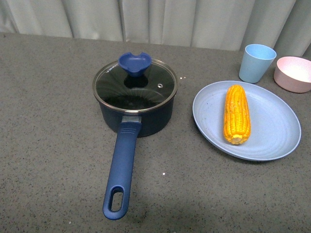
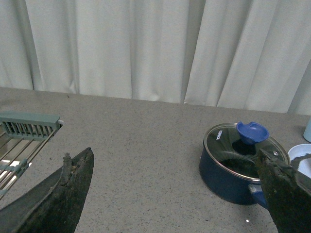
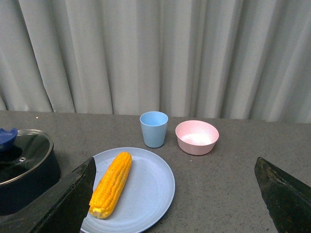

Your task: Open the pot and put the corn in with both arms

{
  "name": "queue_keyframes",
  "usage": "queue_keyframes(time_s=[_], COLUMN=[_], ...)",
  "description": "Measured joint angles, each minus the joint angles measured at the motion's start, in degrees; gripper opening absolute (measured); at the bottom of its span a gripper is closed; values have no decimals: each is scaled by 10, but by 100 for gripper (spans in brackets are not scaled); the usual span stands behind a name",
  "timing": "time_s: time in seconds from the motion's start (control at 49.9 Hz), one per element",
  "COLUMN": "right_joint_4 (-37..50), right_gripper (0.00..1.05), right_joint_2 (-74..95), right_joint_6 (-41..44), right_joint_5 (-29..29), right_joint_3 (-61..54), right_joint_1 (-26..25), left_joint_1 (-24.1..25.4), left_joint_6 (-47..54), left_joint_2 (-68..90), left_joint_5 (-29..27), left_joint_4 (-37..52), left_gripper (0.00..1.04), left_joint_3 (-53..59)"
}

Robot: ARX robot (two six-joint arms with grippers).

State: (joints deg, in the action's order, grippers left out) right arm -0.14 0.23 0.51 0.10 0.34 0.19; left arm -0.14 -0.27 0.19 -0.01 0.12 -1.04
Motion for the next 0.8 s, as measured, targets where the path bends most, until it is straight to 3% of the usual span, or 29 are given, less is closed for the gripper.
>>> queue_keyframes(time_s=[0.802], right_joint_4=[0], right_gripper=[96], right_joint_2=[0], right_joint_6=[0], right_joint_5=[0], right_joint_3=[0], right_joint_1=[0], left_joint_1=[0], left_joint_6=[0], left_joint_2=[0], left_joint_5=[0], left_joint_4=[0], left_gripper=[98], left_joint_3=[0])
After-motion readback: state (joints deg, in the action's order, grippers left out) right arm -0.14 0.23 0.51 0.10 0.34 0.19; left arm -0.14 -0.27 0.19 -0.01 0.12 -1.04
